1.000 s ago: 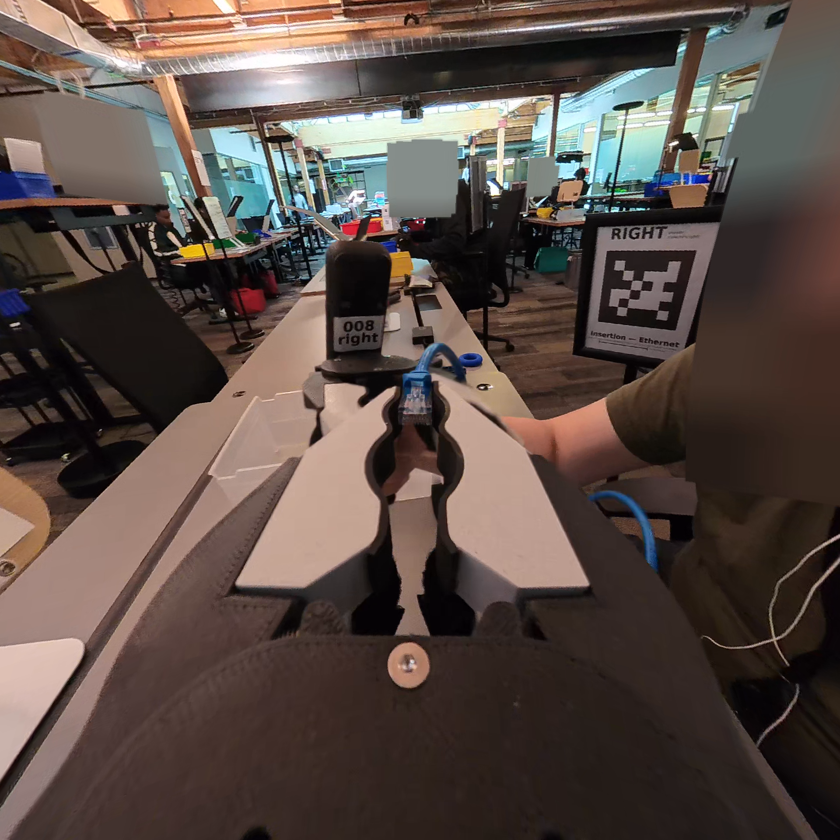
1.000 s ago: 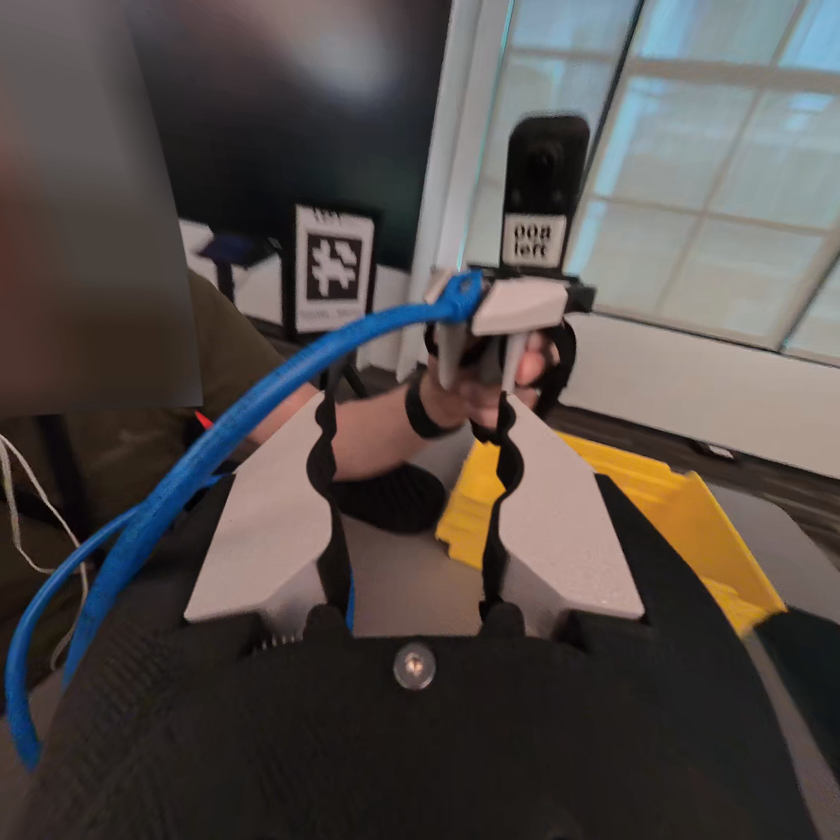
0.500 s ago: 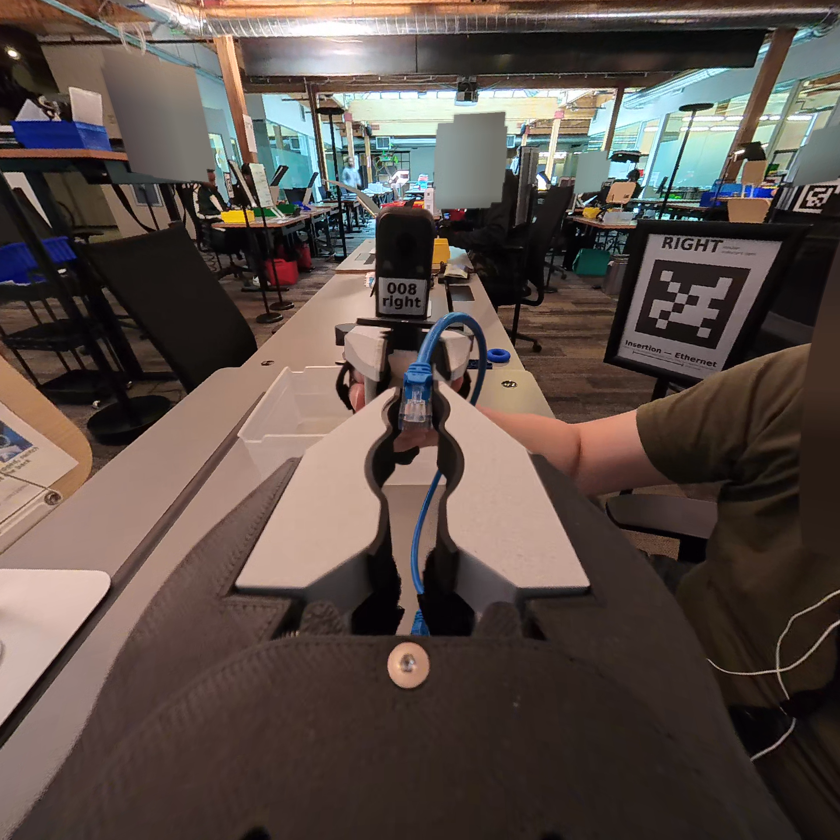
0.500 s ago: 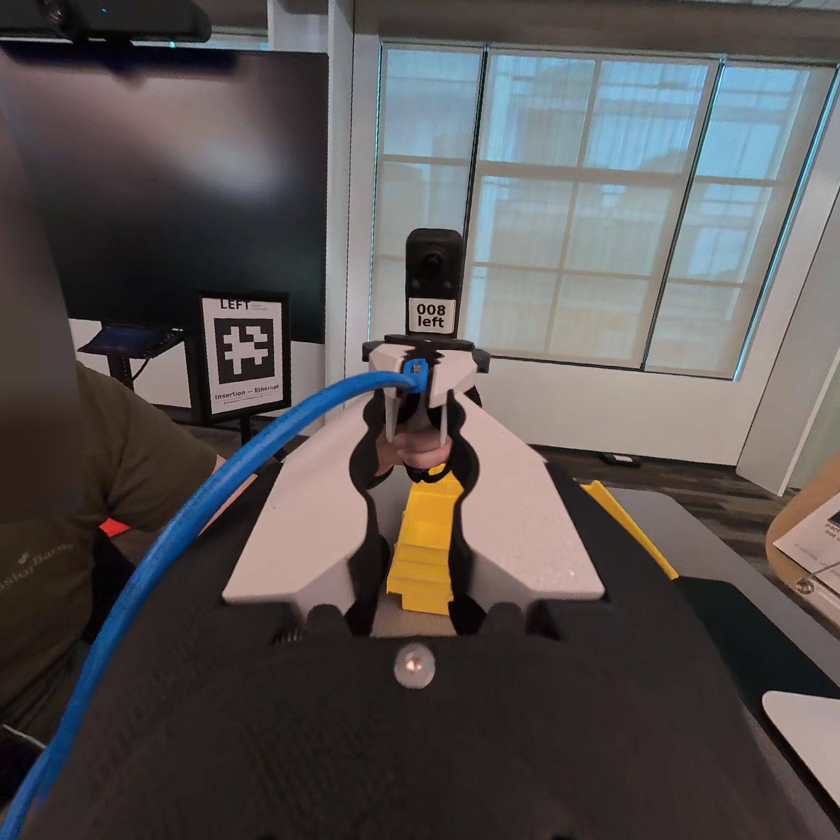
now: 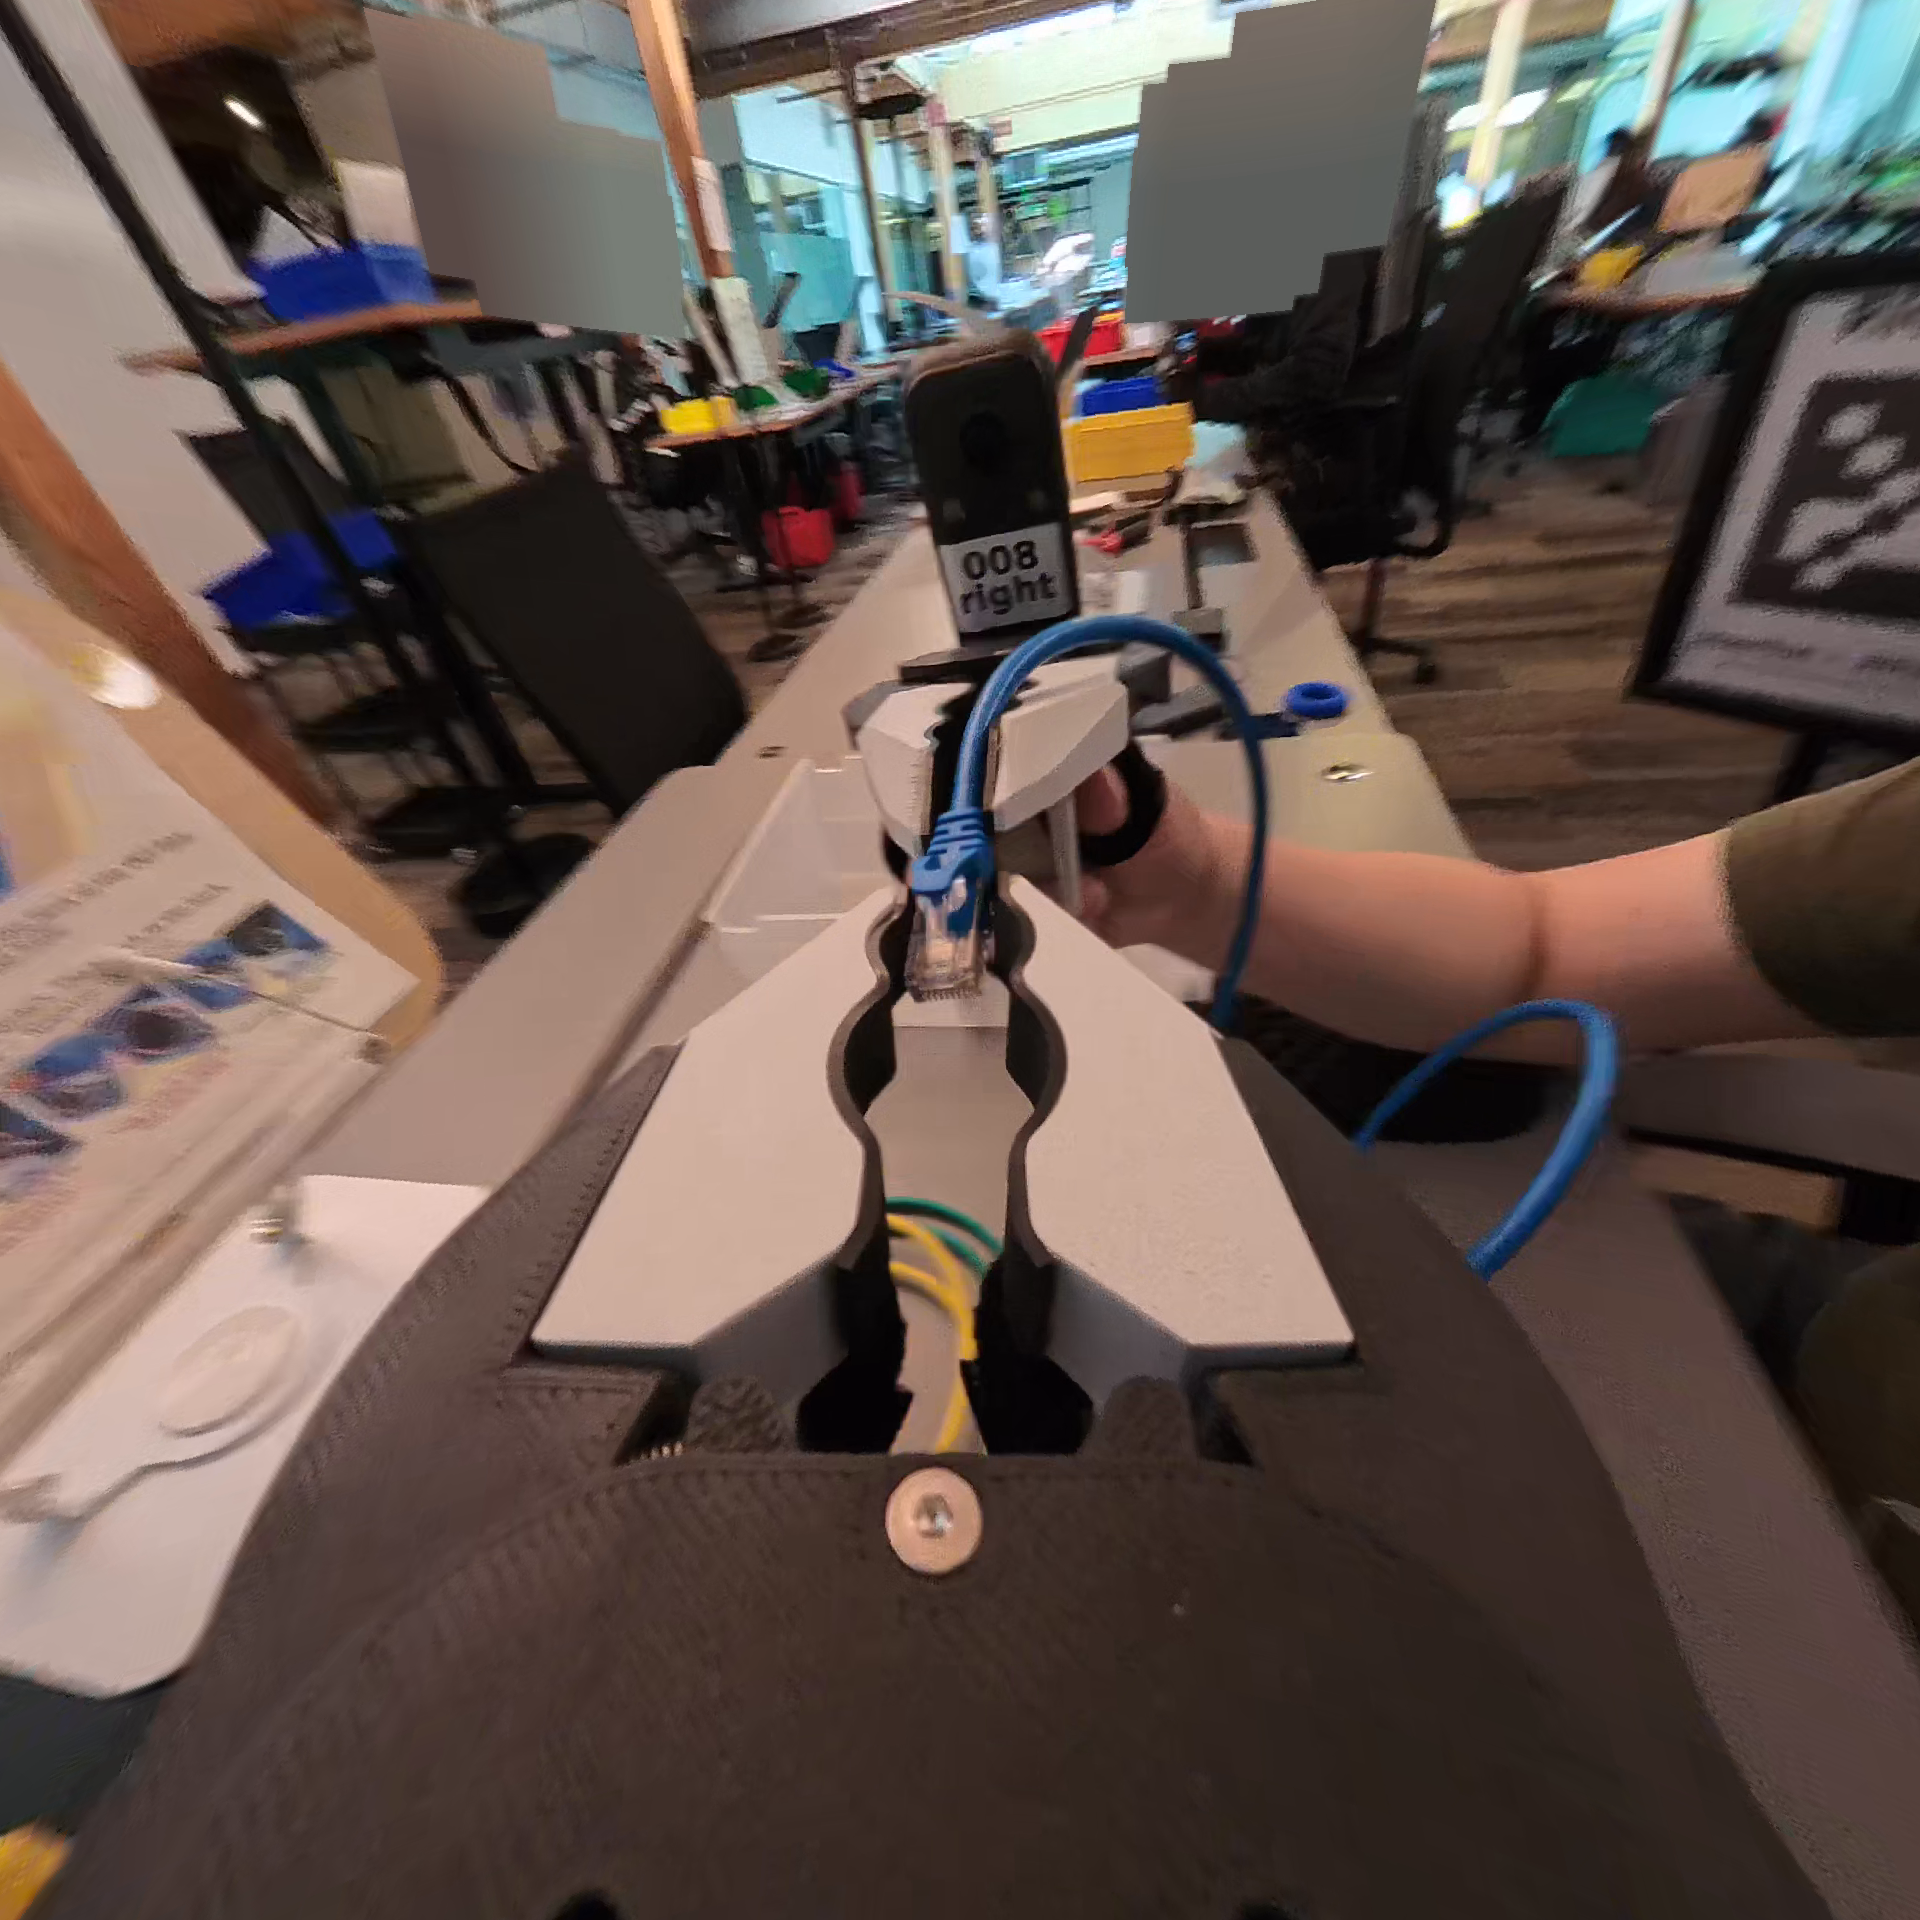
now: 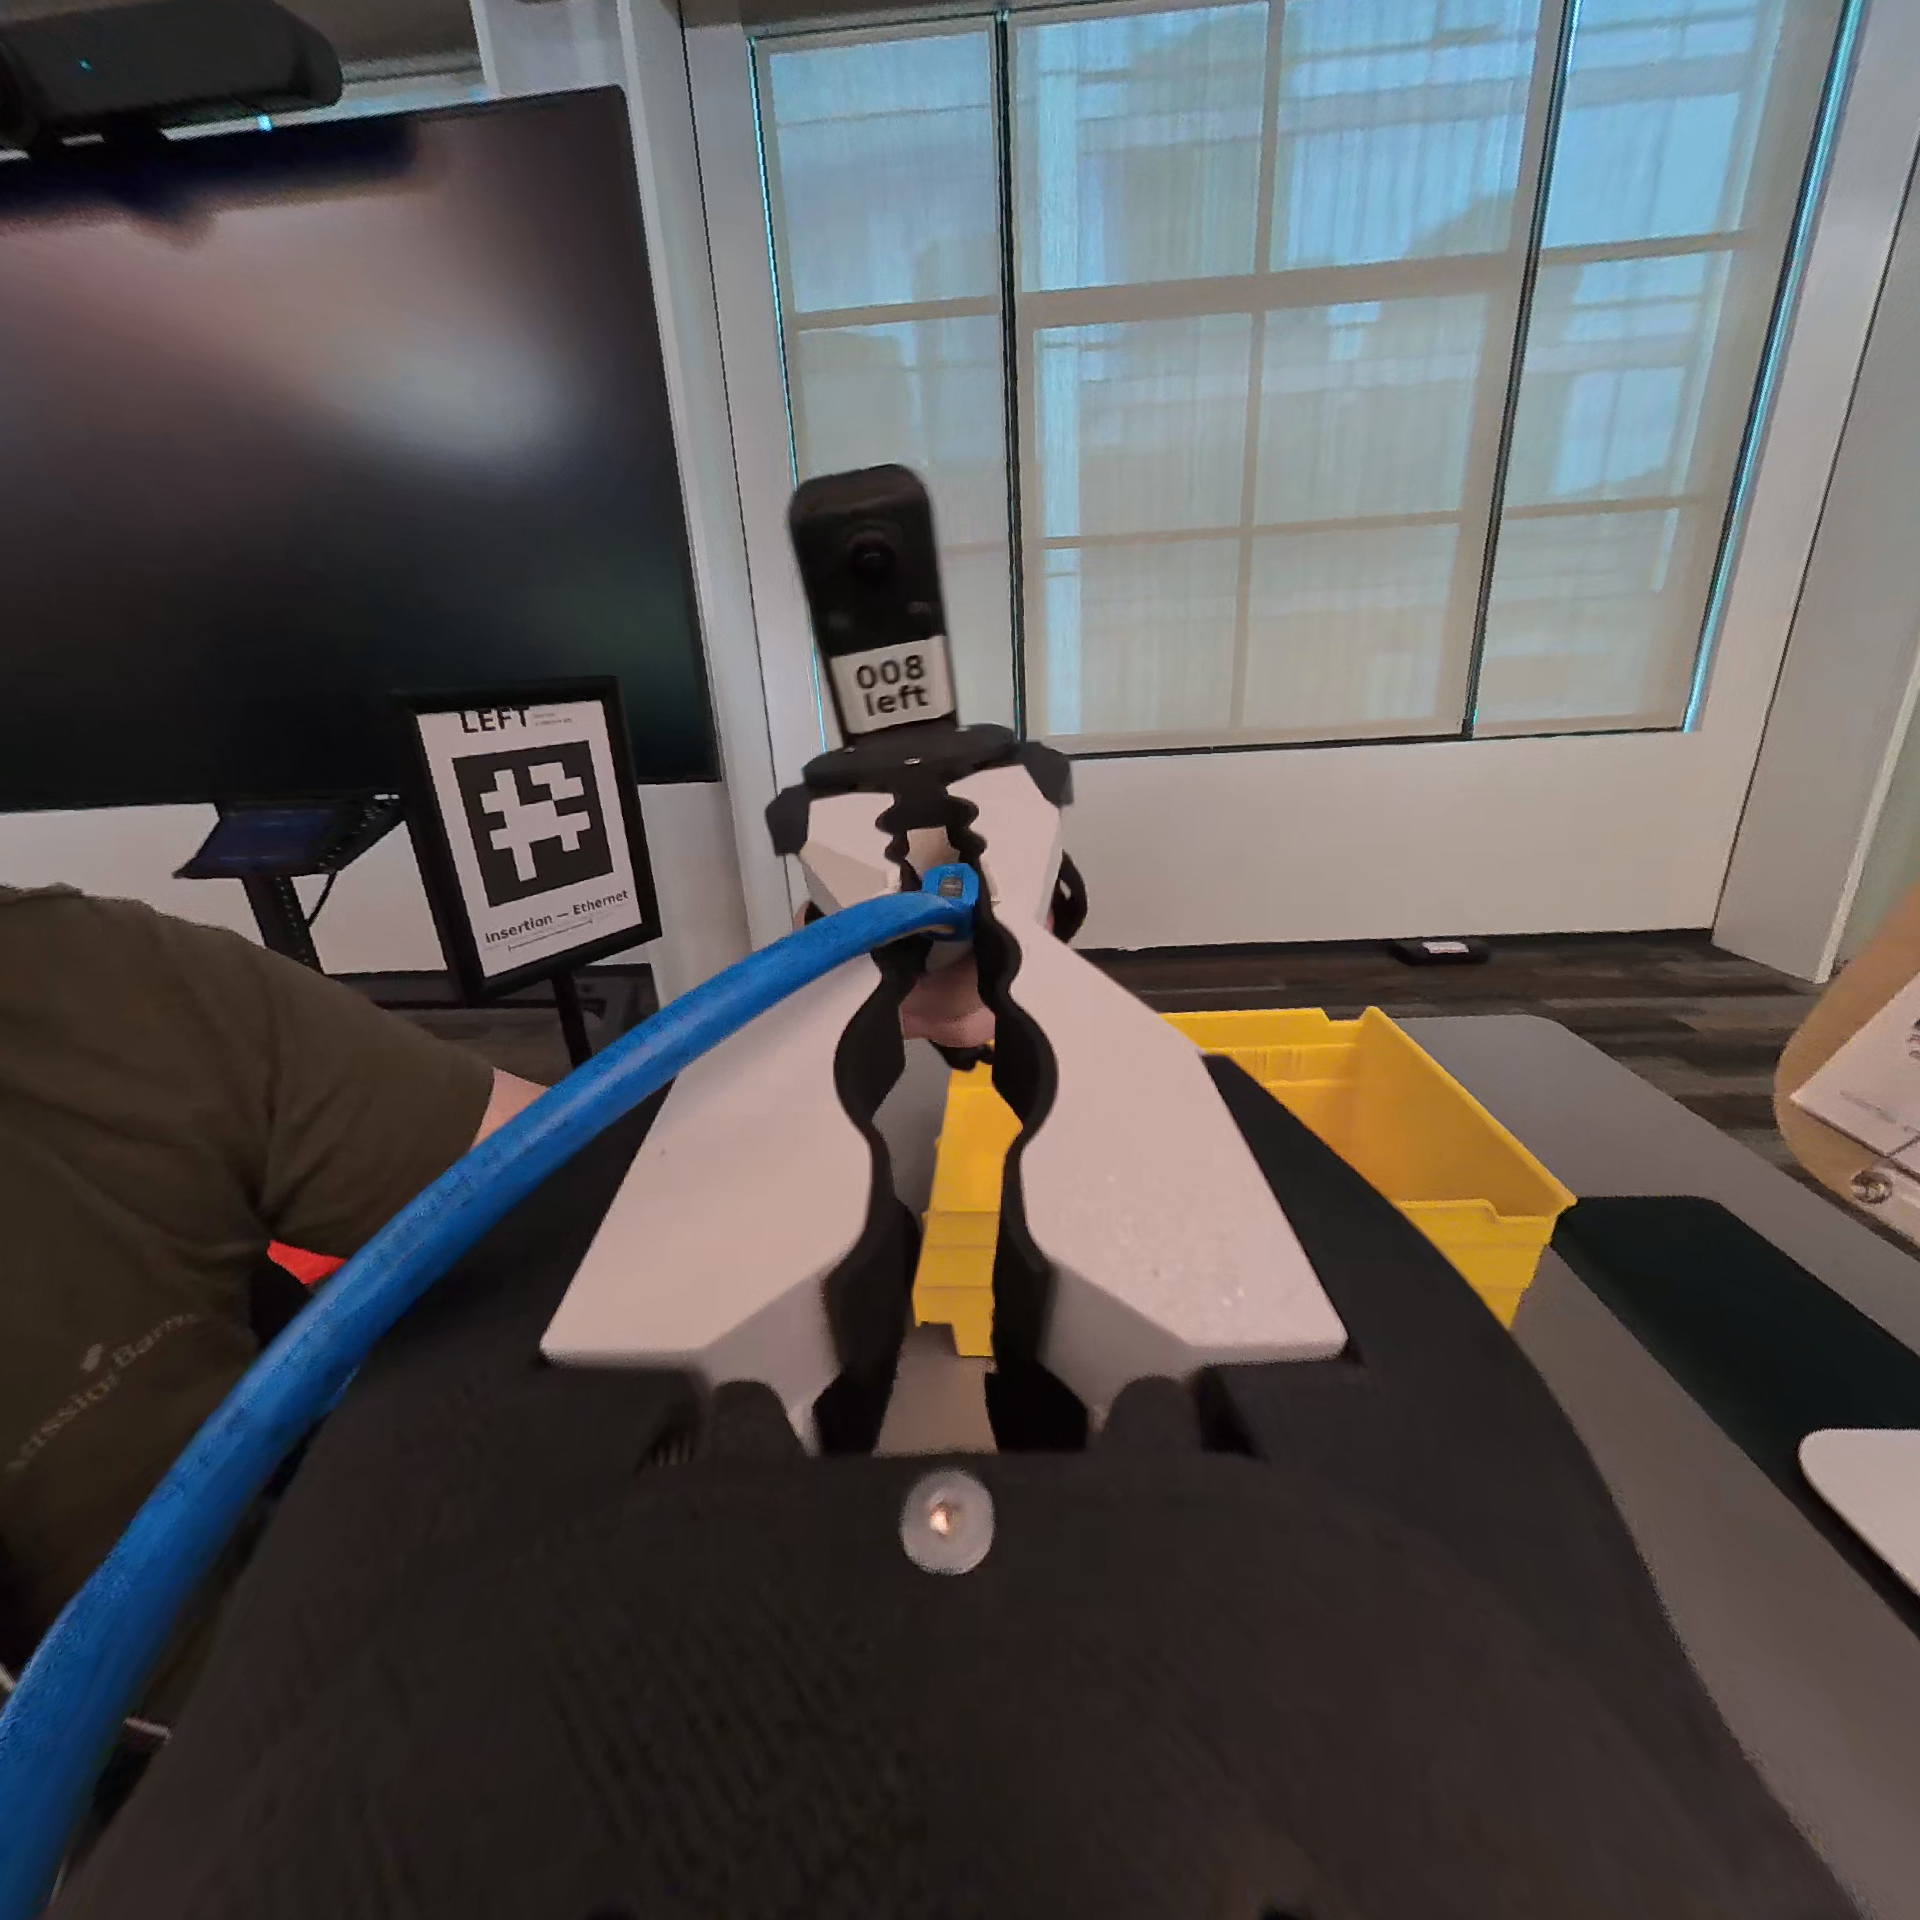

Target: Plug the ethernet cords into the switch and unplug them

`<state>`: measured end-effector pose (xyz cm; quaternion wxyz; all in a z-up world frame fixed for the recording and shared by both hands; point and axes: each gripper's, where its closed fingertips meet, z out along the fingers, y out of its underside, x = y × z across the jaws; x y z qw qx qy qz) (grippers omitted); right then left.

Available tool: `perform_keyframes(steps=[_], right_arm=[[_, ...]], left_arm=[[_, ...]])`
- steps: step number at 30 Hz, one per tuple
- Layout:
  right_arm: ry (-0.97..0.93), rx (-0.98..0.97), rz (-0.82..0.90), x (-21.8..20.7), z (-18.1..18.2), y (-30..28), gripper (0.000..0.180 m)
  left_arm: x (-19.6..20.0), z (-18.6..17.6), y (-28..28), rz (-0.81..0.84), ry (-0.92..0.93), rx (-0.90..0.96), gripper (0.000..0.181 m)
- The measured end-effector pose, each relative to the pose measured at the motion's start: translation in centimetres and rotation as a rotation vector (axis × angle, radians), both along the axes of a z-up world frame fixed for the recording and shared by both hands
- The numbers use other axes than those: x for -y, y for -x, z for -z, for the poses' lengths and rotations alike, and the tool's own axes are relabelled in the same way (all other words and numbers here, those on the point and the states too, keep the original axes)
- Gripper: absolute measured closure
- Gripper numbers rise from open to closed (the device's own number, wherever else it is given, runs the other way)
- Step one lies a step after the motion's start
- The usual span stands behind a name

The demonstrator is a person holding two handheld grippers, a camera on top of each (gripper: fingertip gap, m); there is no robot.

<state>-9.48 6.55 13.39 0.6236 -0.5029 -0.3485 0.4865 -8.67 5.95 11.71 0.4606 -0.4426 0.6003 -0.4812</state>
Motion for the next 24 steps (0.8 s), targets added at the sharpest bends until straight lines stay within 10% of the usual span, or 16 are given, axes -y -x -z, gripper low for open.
perform_keyframes(steps=[6,13,24], right_arm=[[0.171,-0.083,-0.003,-1.4,0.0,-1.0,0.172],[0.312,-0.063,-0.054,-2.0,1.6,-0.3,0.17],[0.465,0.049,-0.09,-1.9,3.8,0.1,0.161]], left_arm=[[-3.4,0.2,0.5,-0.373,-0.49,-0.009,0.125],[-4.1,1.7,-0.3,-0.491,-0.864,-0.068,0.167],[-4.8,3.8,-0.5,-0.474,-0.933,-0.185,0.169]])
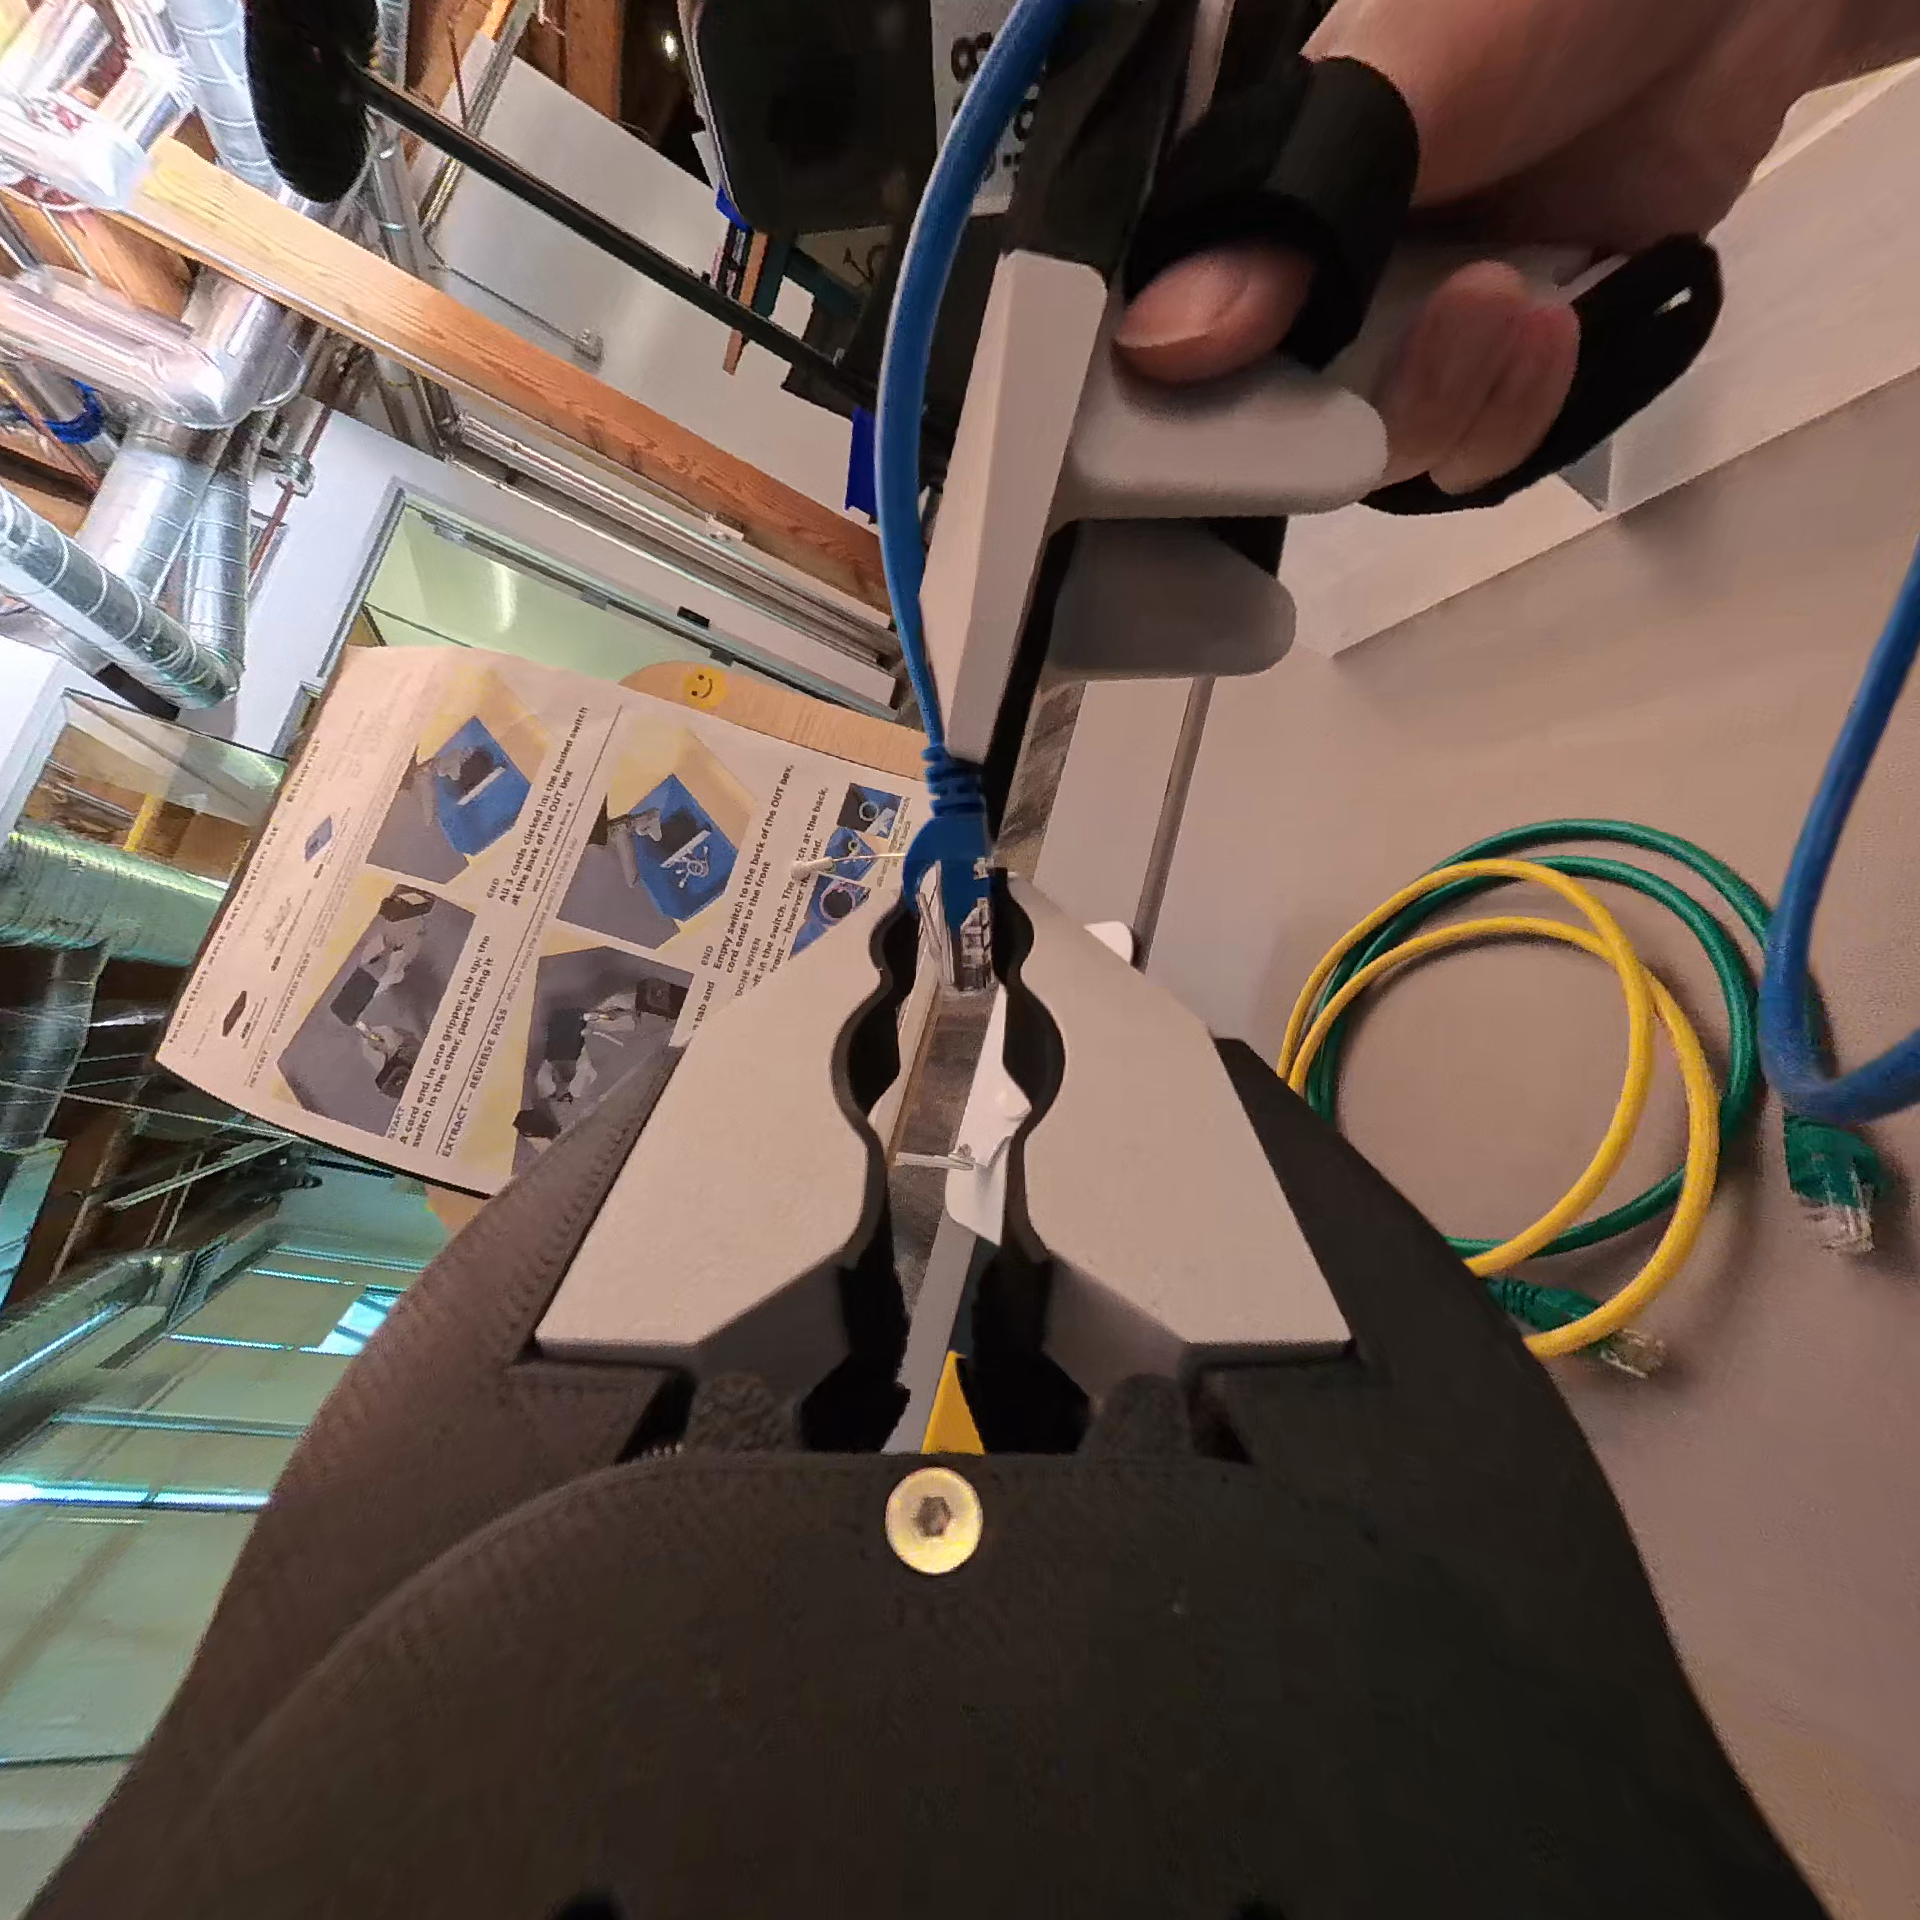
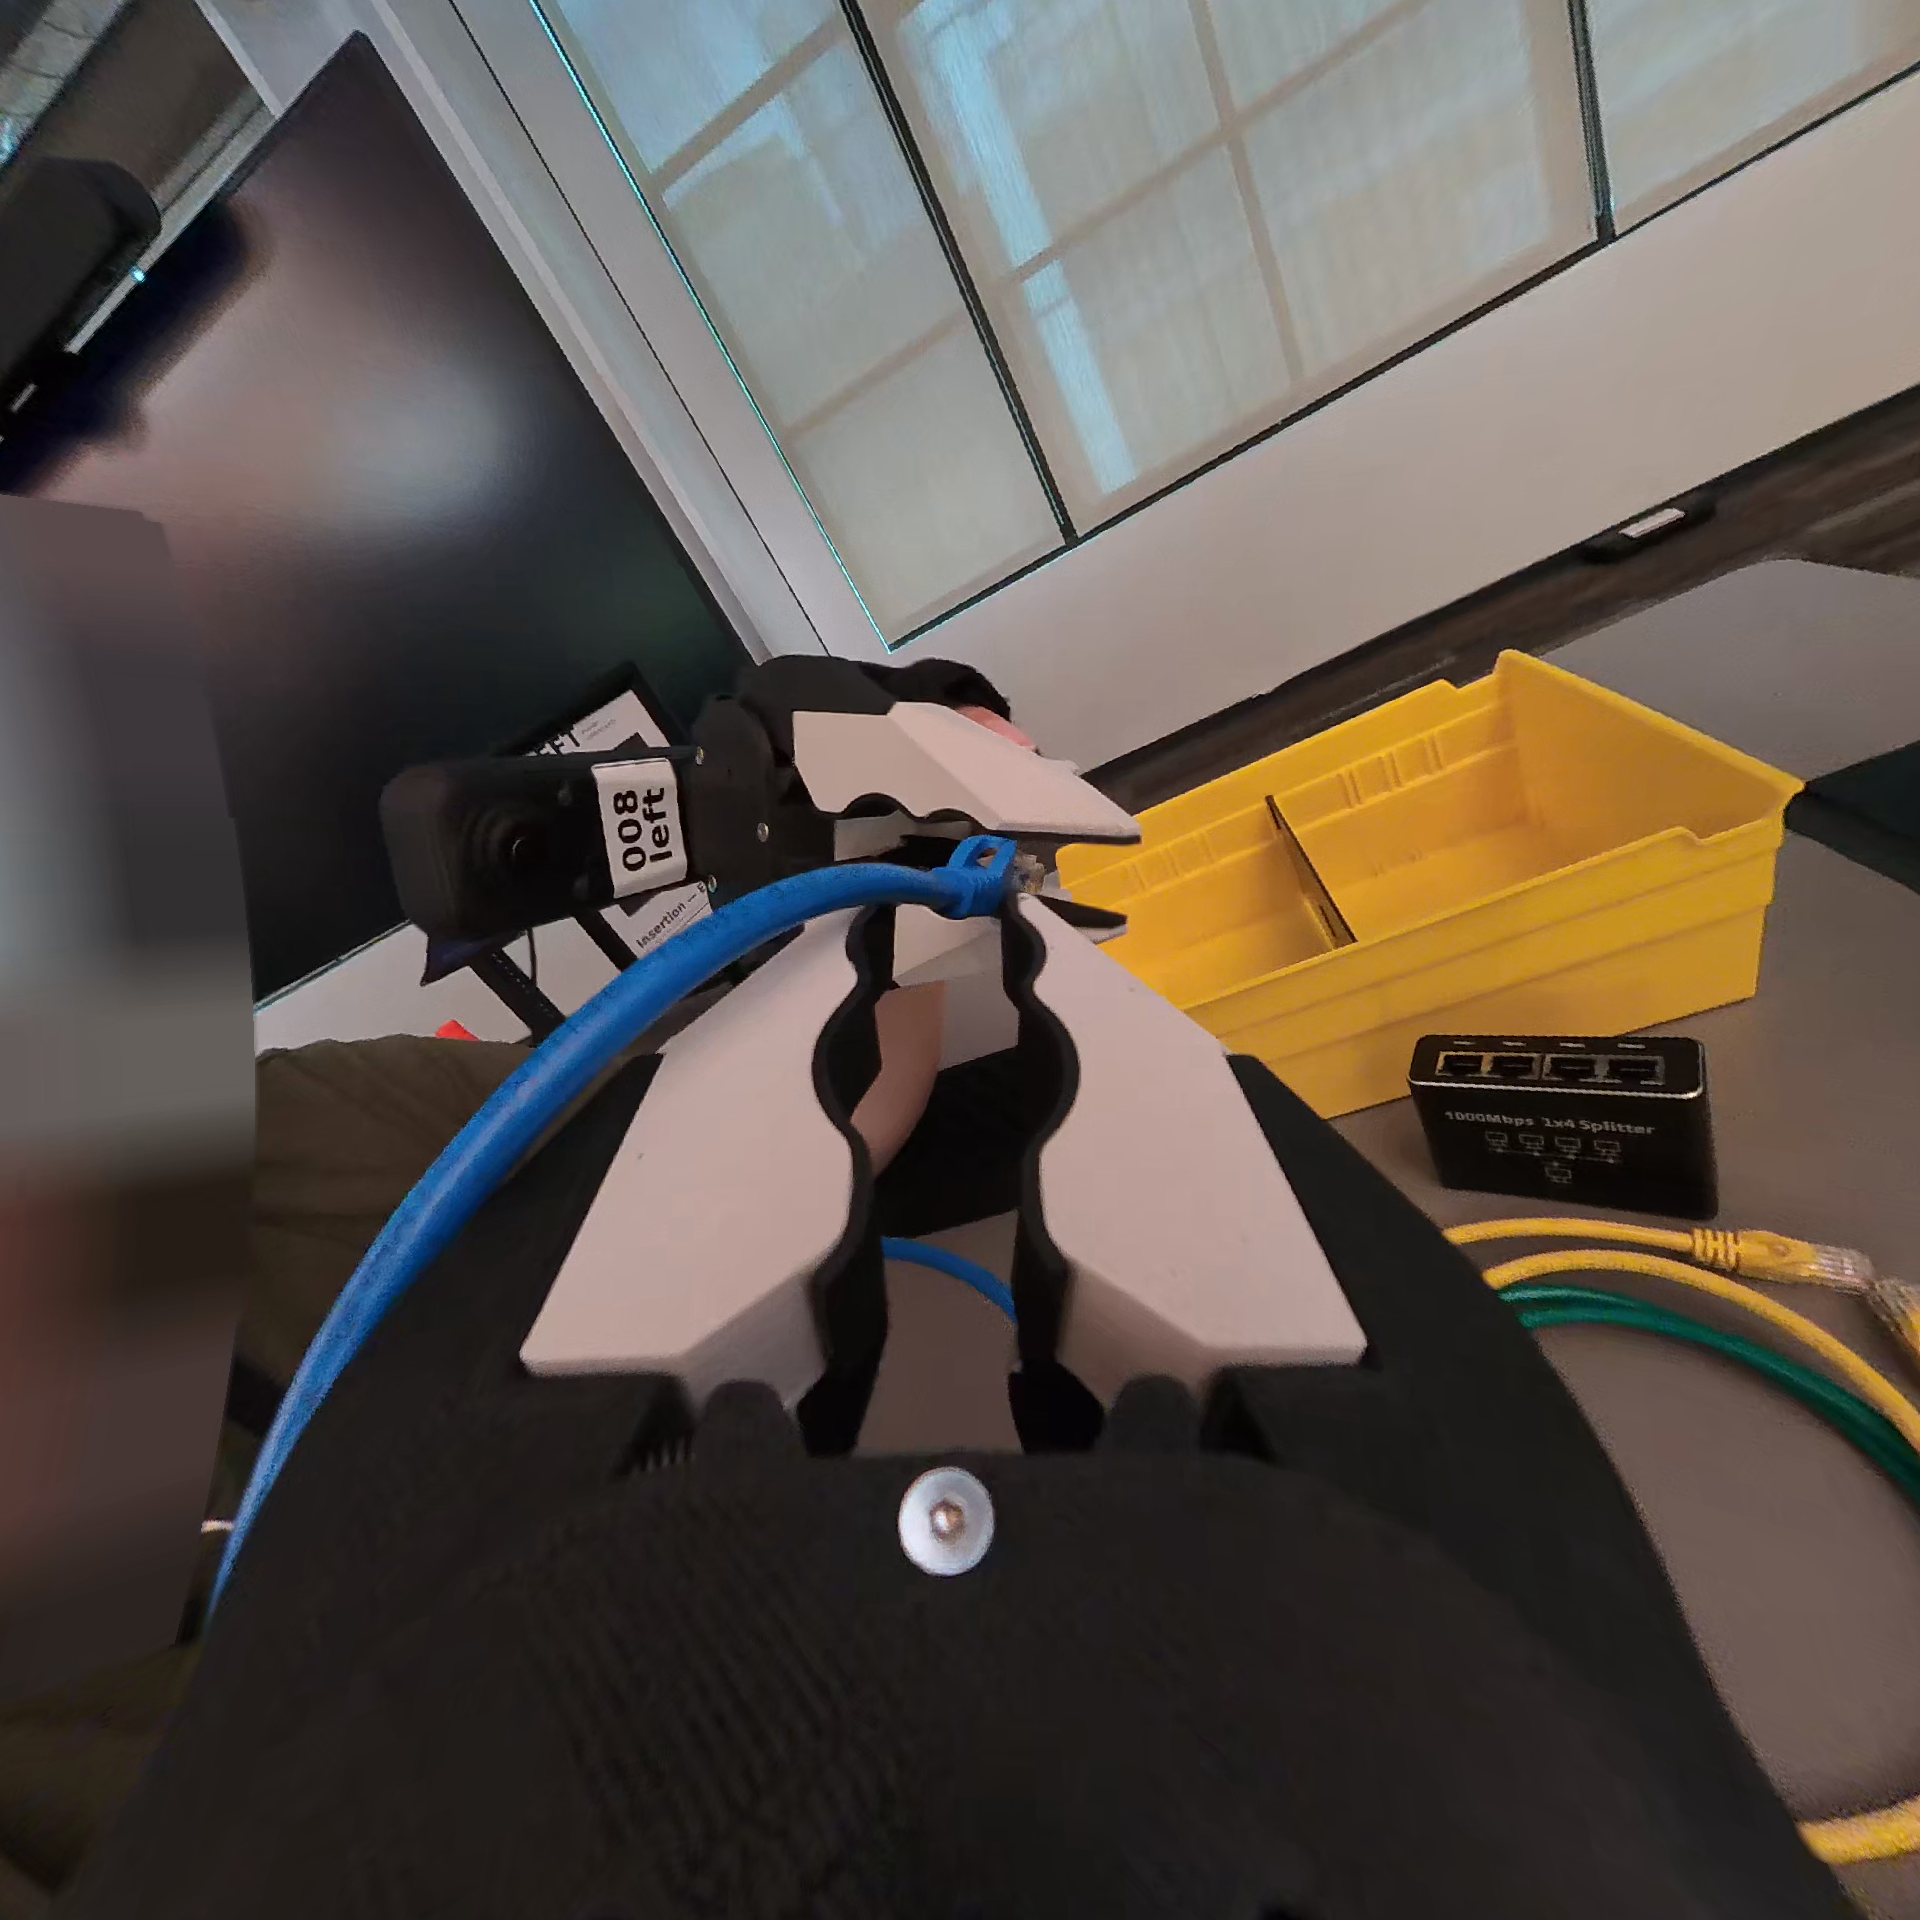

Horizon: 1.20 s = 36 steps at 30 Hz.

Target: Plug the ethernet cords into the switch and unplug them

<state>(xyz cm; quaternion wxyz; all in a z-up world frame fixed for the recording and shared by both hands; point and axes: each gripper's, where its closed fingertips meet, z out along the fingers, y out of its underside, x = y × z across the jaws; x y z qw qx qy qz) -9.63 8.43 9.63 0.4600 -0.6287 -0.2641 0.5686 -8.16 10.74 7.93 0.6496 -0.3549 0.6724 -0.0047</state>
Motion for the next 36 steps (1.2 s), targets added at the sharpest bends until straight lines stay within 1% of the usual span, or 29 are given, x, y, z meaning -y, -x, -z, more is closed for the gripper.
perform_keyframes(steps=[5,8,11,13,15,17,20,24,26,27,30,33,36], right_arm=[[0.04,-0.008,0.014,-0.6,0.6,0.0,0.16],[0.036,0.012,0.052,-1.2,0.9,-0.2,0.16],[-0.011,0.053,0.109,-1.9,1.1,-0.3,0.157],[-0.115,0.101,0.142,-2.0,1.0,-0.1,0.155],[-0.177,0.126,0.102,-1.3,1.0,0.7,0.152],[-0.192,0.13,0.084,-1.1,1.1,1.2,0.147],[-0.221,0.118,0.101,-1.4,1.1,1.4,0.14],[-0.235,0.059,0.16,-2.2,0.5,0.7,0.138],[-0.214,0.077,0.165,-2.5,0.9,0.3,0.139],[-0.232,0.092,0.199,-2.9,0.9,-0.3,0.139],[-0.372,0.186,0.306,-3.9,1.2,-2.1,0.136],[-0.564,0.26,0.349,-3.5,0.8,-2.6,0.122],[-0.793,0.268,0.407,-2.3,-0.7,-2.7,0.11]], left_arm=[[-0.6,0.6,0.2,-0.033,0.0,-0.038,0.17],[-1.0,0.9,0.2,-0.052,0.001,-0.054,0.169],[-1.3,1.2,0.3,-0.068,0.02,-0.071,0.169],[-1.4,1.4,0.4,-0.074,0.048,-0.083,0.17],[-1.4,1.4,0.5,-0.071,0.064,-0.087,0.17],[-1.5,1.4,0.6,-0.083,0.062,-0.089,0.17],[-1.7,1.5,0.7,-0.097,0.059,-0.096,0.17],[-1.9,0.8,1.0,-0.104,0.064,-0.067,0.17],[-2.2,0.3,1.3,-0.121,0.045,-0.053,0.17],[-2.2,0.0,1.5,-0.128,0.02,-0.043,0.17],[-0.9,-1.3,1.4,-0.081,-0.078,-0.006,0.17],[1.3,-2.7,1.1,-0.042,-0.165,0.024,0.17],[3.5,-3.9,1.1,-0.016,-0.224,0.051,0.17]])
